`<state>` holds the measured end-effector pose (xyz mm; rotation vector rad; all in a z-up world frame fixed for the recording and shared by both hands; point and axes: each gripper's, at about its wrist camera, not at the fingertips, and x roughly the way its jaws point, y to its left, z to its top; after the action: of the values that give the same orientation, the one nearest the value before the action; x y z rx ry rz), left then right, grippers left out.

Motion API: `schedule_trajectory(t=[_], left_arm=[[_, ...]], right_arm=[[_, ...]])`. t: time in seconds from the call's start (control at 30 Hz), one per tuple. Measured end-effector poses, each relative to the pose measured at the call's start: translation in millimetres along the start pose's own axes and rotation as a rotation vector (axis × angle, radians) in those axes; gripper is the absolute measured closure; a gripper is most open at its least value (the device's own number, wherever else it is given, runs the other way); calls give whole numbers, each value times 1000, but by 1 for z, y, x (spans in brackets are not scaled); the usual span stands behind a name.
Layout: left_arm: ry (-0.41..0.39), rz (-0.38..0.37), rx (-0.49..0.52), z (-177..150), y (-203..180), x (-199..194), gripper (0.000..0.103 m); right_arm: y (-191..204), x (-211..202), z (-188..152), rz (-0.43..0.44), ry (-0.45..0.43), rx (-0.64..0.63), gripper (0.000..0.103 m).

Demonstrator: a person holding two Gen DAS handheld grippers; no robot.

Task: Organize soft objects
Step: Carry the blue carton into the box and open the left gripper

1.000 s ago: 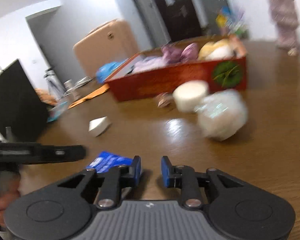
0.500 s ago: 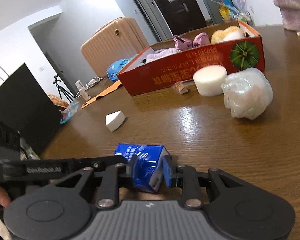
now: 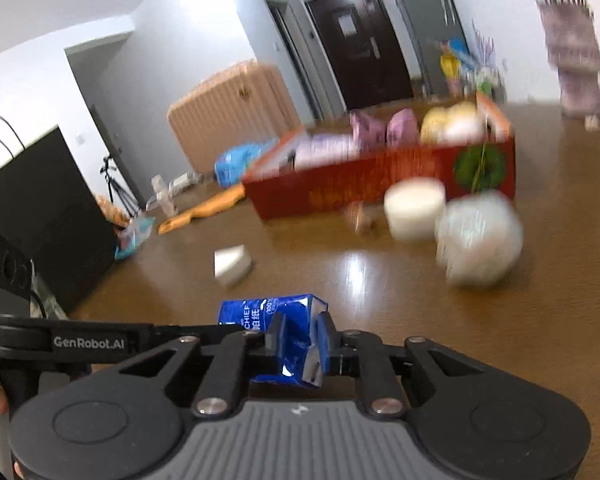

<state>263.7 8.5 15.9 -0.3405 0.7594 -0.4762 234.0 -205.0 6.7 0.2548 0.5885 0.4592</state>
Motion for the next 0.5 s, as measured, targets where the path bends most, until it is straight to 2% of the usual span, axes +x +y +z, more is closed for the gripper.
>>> schedule_trajectory(t=[0.1,0.2,0.33,0.43,0.5], left_arm=[[-54,-24,66,57,-16,9,78],[-46,-27,107,123,-20,44,78],[51,17,68,196,0,121,78],[150,89,66,229,20,184,78],[211,149,79,239,36,219,78]], right_arm=[[-6,1,52,-17,-65,-63,87],[-28,25,114,-25,-75,-68,87],[-78,98,179,-32,14,9,87],[-101,166,208,-92,118,-27,87],[-110,213,217,-125,205,-65,87]])
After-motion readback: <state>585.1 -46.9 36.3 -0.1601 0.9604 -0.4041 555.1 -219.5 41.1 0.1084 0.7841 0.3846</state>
